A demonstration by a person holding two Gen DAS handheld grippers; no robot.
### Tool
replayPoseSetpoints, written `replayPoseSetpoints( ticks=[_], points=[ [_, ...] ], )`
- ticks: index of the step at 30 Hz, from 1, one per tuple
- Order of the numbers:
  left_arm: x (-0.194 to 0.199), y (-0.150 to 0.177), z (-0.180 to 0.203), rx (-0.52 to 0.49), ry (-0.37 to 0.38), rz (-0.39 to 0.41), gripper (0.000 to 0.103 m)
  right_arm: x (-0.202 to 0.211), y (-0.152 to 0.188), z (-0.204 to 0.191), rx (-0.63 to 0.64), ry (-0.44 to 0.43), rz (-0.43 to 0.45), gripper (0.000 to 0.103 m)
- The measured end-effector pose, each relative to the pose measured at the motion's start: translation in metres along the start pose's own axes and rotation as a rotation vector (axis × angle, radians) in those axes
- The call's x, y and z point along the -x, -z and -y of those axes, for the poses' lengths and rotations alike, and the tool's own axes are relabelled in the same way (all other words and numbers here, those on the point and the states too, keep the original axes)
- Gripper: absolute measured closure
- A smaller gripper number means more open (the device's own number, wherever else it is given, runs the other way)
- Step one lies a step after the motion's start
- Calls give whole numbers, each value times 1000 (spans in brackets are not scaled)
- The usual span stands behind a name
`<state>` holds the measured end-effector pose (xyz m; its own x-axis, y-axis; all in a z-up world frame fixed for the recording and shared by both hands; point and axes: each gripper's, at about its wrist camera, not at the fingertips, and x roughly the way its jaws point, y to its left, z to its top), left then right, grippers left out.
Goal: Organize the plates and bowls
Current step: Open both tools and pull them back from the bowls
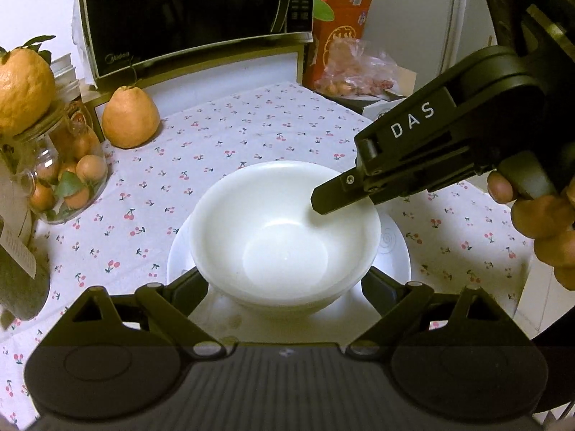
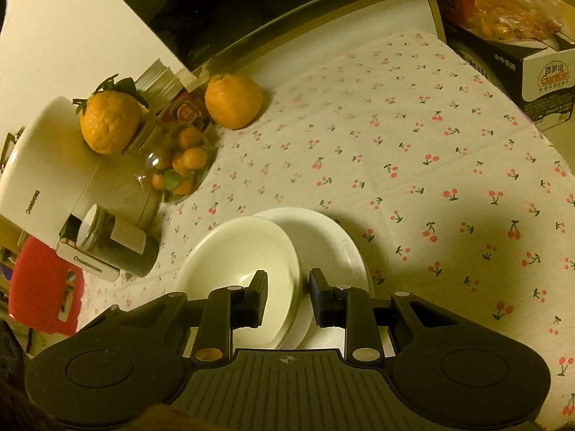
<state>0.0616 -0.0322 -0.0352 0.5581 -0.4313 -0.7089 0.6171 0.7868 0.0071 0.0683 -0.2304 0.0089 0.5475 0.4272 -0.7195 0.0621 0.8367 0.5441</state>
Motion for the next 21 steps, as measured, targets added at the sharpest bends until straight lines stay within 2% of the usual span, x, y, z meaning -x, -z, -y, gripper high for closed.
replayPoseSetpoints(
  ticks=[4, 7, 8, 13, 21],
  points=[
    [-1, 0, -1, 20, 9, -15, 3, -3, 0, 3, -17, -2, -20, 75],
    [-1, -1, -3, 41, 2, -27, 2, -4, -1, 6, -28, 8, -27, 73],
    [-1, -1, -4, 49, 3, -28, 2, -4, -2, 8, -33, 7, -24, 70],
    [5, 0, -8, 80, 0, -24, 1, 3, -4, 13, -60, -10, 3, 37],
    [28, 1, -5, 123, -8, 7, 0, 23, -5, 6, -8, -12, 61, 29]
  ],
)
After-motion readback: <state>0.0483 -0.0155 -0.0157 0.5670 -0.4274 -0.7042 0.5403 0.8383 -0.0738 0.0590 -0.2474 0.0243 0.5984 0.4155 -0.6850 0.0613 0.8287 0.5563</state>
